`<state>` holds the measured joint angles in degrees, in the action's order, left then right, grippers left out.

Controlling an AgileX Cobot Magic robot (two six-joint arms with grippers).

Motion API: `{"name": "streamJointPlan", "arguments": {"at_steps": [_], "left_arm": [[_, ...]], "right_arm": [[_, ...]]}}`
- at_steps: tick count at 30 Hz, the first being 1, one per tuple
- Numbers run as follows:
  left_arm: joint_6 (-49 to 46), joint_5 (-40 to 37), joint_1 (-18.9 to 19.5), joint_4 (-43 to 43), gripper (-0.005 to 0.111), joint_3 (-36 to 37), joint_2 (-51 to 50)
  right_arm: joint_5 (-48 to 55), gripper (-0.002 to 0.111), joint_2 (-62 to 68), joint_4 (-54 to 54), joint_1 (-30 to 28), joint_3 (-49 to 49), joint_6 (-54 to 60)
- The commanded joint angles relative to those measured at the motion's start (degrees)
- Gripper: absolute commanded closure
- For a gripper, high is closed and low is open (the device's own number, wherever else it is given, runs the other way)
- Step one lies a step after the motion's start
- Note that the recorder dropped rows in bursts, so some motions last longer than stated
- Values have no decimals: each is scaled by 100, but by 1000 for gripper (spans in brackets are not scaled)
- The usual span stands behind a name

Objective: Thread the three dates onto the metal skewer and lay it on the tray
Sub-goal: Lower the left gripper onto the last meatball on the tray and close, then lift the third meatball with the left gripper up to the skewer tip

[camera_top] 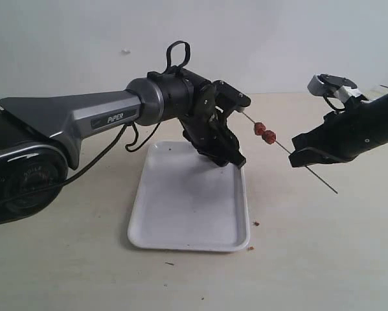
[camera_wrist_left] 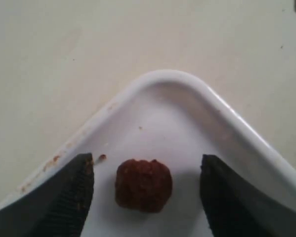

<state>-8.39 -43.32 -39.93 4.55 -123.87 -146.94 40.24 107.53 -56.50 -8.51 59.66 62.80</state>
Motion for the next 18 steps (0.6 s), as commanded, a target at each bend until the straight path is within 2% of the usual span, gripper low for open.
{"name": "streamJointPlan", "arguments": {"at_steps": [1, 6, 18], "left_arm": [[-17, -292, -15, -45, 48, -7, -76], [5, -292, -15, -45, 64, -7, -76], [109, -324, -15, -45, 69, -7, -76]], "right_arm": [[-72, 108, -52, -15, -33, -6, 10], [-83, 108, -52, -26, -33, -6, 10], [-83, 108, -52, -43, -33, -6, 10]]}}
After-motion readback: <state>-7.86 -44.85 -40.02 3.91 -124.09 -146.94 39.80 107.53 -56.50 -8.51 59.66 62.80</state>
